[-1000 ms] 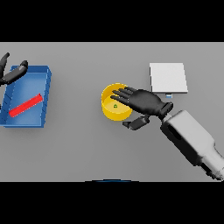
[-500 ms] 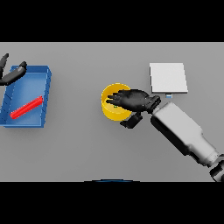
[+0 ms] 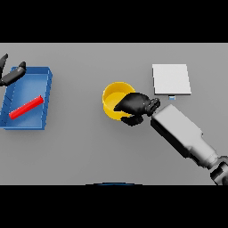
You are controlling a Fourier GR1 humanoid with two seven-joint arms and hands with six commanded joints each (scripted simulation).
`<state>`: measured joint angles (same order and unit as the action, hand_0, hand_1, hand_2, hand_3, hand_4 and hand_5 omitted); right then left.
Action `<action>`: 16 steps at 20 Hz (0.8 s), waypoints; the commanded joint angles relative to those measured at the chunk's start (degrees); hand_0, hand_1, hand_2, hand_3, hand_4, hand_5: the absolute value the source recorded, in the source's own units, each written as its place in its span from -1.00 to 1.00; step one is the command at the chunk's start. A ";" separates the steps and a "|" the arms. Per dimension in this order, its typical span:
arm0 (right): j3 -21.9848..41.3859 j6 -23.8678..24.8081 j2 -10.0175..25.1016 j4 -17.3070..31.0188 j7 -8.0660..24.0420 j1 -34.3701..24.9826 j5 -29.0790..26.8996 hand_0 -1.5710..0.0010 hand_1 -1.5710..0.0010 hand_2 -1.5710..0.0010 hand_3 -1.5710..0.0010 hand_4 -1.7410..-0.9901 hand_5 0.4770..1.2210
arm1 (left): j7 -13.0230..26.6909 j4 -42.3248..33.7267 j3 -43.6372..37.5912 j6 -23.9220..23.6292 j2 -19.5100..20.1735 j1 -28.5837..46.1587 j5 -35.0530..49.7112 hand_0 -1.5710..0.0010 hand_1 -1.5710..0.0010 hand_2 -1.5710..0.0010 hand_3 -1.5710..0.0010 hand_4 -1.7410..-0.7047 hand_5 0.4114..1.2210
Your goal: Pick up the red beaker and tilt it to pour out 1 green nut into yellow bowl. Pick up the yellow bowl and place it on the metallic measuring scale.
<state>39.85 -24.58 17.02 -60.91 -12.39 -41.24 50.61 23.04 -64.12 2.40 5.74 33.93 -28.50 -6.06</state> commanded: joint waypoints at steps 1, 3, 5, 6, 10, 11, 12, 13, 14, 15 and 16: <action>-0.06 0.39 0.60 0.02 -1.81 0.07 -0.26 -0.09 -0.05 -0.01 0.13 -0.34 0.55 | -0.01 -0.38 0.02 -0.12 -0.05 0.07 0.03 1.00 1.00 1.00 1.00 0.84 -0.26; 0.32 -0.42 0.90 -0.01 -2.70 -0.23 -0.34 -0.42 -0.39 -0.36 -0.12 -0.57 0.71 | -0.18 -0.14 -0.03 -0.12 -0.01 -0.03 0.00 1.00 1.00 1.00 1.00 0.84 -0.27; 0.03 -2.19 1.00 -1.01 -0.86 -0.18 -1.04 -0.63 -0.61 -0.51 -0.31 -0.72 0.81 | 0.52 -0.41 0.45 -0.59 -0.45 -0.12 -0.47 1.00 1.00 1.00 1.00 0.85 -0.26; 0.15 -2.29 0.90 -1.13 -0.28 -0.13 -1.15 -0.70 -0.69 -0.59 -0.36 -0.78 0.85 | 0.11 -0.57 0.21 -0.36 -0.02 0.00 -0.31 1.00 1.00 1.00 1.00 0.85 -0.26; -0.33 -4.01 2.37 -2.74 -0.66 -0.20 -2.65 -0.88 -0.87 -0.72 -0.51 -0.91 0.94 | -0.07 -0.95 0.23 0.00 -0.11 0.71 0.10 1.00 1.00 1.00 1.00 0.84 -0.27; -0.31 -3.76 2.17 -2.99 -0.09 -0.28 -2.64 -0.90 -0.90 -0.73 -0.53 -0.93 0.95 | -0.44 -0.90 0.04 0.01 0.01 1.04 0.23 1.00 1.00 1.00 1.00 0.84 -0.28; -0.62 -4.22 2.18 -3.52 0.46 -0.83 -2.94 -0.92 -0.92 -0.77 -0.52 -0.94 0.96 | 0.25 -0.92 0.01 0.19 0.24 0.72 0.22 1.00 1.00 1.00 1.00 0.85 -0.28; -1.00 -5.42 2.71 -4.76 0.76 -0.99 -3.64 -0.94 -0.93 -0.80 -0.51 -0.95 0.97 | 0.54 -0.97 0.34 -0.02 0.08 0.47 -0.16 1.00 1.00 1.00 1.00 0.86 -0.28; -1.60 -6.38 3.43 -5.86 0.91 -1.51 -4.21 -0.95 -0.95 -0.83 -0.49 -0.96 0.98 | 0.31 -0.54 0.31 0.03 0.17 0.52 -0.26 1.00 1.00 1.00 1.00 0.86 -0.27; -2.24 -6.92 4.14 -6.59 1.05 -1.51 -4.83 -0.96 -0.96 -0.84 -0.48 -0.97 0.98 | 0.01 -1.19 0.38 0.02 0.38 0.86 -0.31 1.00 1.00 1.00 1.00 0.87 -0.27; -2.84 -8.20 4.91 -7.69 1.93 -1.59 -5.50 -0.97 -0.97 -0.86 -0.48 -0.98 0.98 | 0.10 -1.26 0.55 0.10 0.06 0.60 -0.21 1.00 1.00 1.00 1.00 0.87 -0.27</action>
<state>37.00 -32.79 21.97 -68.60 -10.46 -42.87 45.09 23.12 -65.39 2.95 5.85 33.97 -27.91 -6.26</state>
